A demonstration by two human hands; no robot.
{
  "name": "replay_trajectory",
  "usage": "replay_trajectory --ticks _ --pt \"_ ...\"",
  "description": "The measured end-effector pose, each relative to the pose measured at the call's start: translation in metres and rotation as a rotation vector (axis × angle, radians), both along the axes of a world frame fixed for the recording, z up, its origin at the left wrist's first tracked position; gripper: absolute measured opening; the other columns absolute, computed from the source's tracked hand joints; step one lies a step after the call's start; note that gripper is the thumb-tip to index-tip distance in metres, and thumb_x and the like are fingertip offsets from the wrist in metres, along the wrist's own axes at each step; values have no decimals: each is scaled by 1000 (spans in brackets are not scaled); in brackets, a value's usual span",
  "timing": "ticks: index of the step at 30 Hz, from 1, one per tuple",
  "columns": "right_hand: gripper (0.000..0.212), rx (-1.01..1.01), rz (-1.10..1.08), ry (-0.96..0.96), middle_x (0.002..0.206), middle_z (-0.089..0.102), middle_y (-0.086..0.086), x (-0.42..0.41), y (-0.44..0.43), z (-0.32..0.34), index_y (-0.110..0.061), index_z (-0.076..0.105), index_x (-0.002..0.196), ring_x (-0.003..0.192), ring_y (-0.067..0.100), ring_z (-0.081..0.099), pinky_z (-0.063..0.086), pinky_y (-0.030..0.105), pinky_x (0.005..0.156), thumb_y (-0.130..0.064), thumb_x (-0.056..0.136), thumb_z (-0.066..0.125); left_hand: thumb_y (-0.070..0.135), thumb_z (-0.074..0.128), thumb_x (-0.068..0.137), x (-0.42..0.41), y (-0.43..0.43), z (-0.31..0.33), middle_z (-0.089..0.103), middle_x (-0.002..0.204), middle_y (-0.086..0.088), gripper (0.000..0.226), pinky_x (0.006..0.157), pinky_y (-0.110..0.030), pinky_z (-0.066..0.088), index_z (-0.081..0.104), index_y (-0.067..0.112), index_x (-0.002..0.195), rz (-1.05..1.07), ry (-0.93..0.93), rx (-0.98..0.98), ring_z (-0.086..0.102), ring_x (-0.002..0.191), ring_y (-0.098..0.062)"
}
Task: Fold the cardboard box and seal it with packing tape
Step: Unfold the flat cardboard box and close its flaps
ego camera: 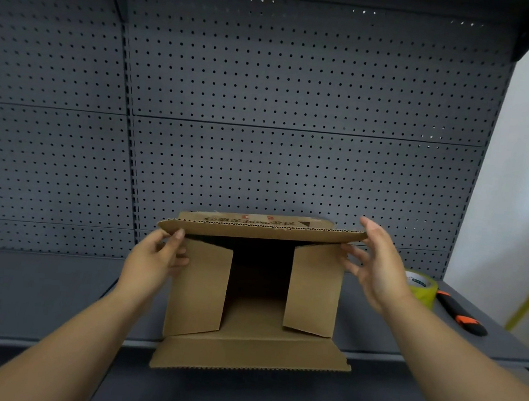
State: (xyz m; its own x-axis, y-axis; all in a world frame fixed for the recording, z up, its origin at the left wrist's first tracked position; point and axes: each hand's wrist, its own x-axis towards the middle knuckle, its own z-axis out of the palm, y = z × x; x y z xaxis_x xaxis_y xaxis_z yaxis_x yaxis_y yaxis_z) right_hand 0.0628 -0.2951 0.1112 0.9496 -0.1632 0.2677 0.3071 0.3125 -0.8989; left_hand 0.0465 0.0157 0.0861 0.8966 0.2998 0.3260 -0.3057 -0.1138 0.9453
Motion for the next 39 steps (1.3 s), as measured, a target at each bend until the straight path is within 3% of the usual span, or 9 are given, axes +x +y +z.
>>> replay_trajectory --ticks 4,9,12,16,19,22,31,35,39 --pt "31 -31 45 -15 110 55 -1 3 -2 2 -21 49 124 93 18 54 46 36 85 -12 96 39 28 51 94 -1 7 0 65 101 -5 12 94 -40 50 60 27 100 -42 14 31 67 93 -21" --pt "52 -320 2 -12 128 50 4 7 -1 -8 -21 47 128 92 12 54 46 13 58 11 87 41 1 45 94 3 27 -7 59 127 4 47 100 -30 43 53 32 128 -75 43 294 53 115 -10" --pt "53 -442 32 -47 133 48 1 11 2 -13 -20 45 132 110 13 52 49 15 75 6 87 55 2 40 96 1 30 -5 59 121 9 46 88 -15 40 51 29 131 -82 23 267 52 104 5" --pt "60 -776 -68 -54 130 51 -2 16 1 -13 -25 45 135 119 14 49 46 29 94 -9 82 68 17 37 98 1 29 -3 62 122 2 37 100 -36 42 55 24 129 -101 37 85 57 110 -12" --pt "63 -1118 -214 -106 135 47 -2 21 3 -15 -21 45 136 125 15 44 35 32 107 -19 79 71 27 55 91 2 27 -8 55 118 3 37 94 -35 45 53 25 128 8 22 389 54 106 -14" --pt "65 -1277 -301 -139 138 44 -1 23 9 -16 -18 43 138 128 18 38 28 28 106 -26 79 71 23 66 83 6 21 -10 41 111 -1 45 94 -32 43 52 24 126 127 5 580 50 108 -20" --pt "62 -1522 -601 -210 131 55 2 21 18 -26 -16 49 133 112 25 41 34 30 97 -38 79 68 22 67 83 17 9 -12 45 132 -6 50 99 -27 35 45 7 126 222 -145 934 44 124 -21" --pt "61 -1545 -570 -179 132 52 4 24 23 -22 -15 45 136 116 24 38 35 32 98 -39 83 63 14 67 83 25 13 -13 46 140 -11 52 105 -38 37 48 7 130 217 -319 1245 43 131 -27" --pt "62 -1613 -541 -182 138 45 3 19 34 -20 -15 37 140 122 23 35 32 29 103 -41 87 57 35 75 72 28 13 -7 55 129 -8 67 101 -43 42 50 15 131 232 -309 1436 51 121 -29"
